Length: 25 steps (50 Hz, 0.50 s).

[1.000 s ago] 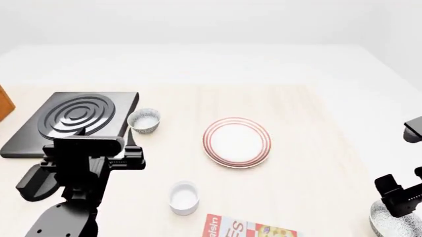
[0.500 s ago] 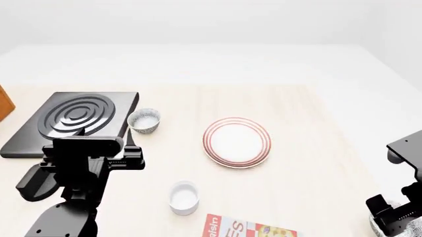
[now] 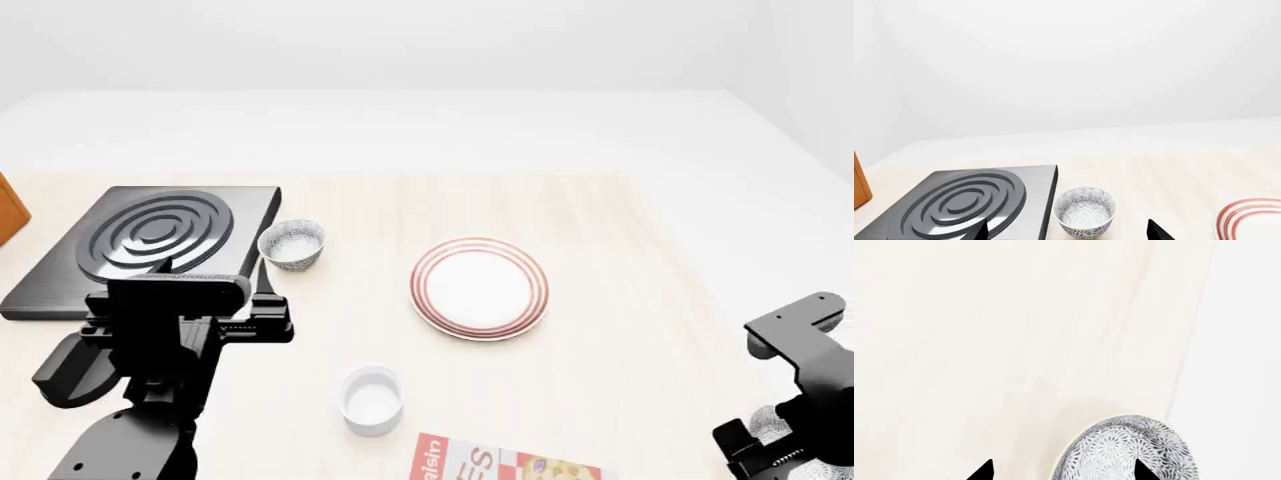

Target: Pick the akita bowl next to the cookies box and place it on the plate.

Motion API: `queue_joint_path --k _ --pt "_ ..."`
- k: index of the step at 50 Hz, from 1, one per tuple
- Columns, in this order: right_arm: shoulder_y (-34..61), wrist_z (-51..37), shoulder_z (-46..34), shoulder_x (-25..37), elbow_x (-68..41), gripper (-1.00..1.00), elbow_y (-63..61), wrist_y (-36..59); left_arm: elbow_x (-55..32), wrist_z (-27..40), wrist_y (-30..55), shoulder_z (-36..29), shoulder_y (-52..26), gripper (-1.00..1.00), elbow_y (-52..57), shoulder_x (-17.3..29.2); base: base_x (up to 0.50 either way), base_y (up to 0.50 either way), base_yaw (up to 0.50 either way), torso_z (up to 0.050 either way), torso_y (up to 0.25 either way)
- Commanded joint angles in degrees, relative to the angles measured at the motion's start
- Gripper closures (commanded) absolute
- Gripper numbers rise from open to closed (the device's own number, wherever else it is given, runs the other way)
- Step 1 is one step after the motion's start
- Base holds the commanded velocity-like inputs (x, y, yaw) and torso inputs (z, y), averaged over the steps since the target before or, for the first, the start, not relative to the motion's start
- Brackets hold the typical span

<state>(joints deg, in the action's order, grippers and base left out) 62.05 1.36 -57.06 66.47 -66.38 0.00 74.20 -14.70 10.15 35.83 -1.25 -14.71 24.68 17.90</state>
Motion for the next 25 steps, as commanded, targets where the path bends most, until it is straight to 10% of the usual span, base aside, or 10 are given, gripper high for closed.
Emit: queue_joint_path --k 1,25 --pt "-1.5 0.9 -2.0 -1.5 2.2 -1.0 3.6 -1.1 -0.2 0.3 0.2 0.1 0.3 -1.0 0.5 0.3 0.0 0.0 0.0 0.0 0.0" --pt "-6.2 3.4 -4.3 -3.1 4.8 -1.0 8.2 -6.9 -0.4 0.8 0.4 -0.7 -0.1 -1.0 0.5 0.5 0.0 0.0 0.0 0.0 0.0"
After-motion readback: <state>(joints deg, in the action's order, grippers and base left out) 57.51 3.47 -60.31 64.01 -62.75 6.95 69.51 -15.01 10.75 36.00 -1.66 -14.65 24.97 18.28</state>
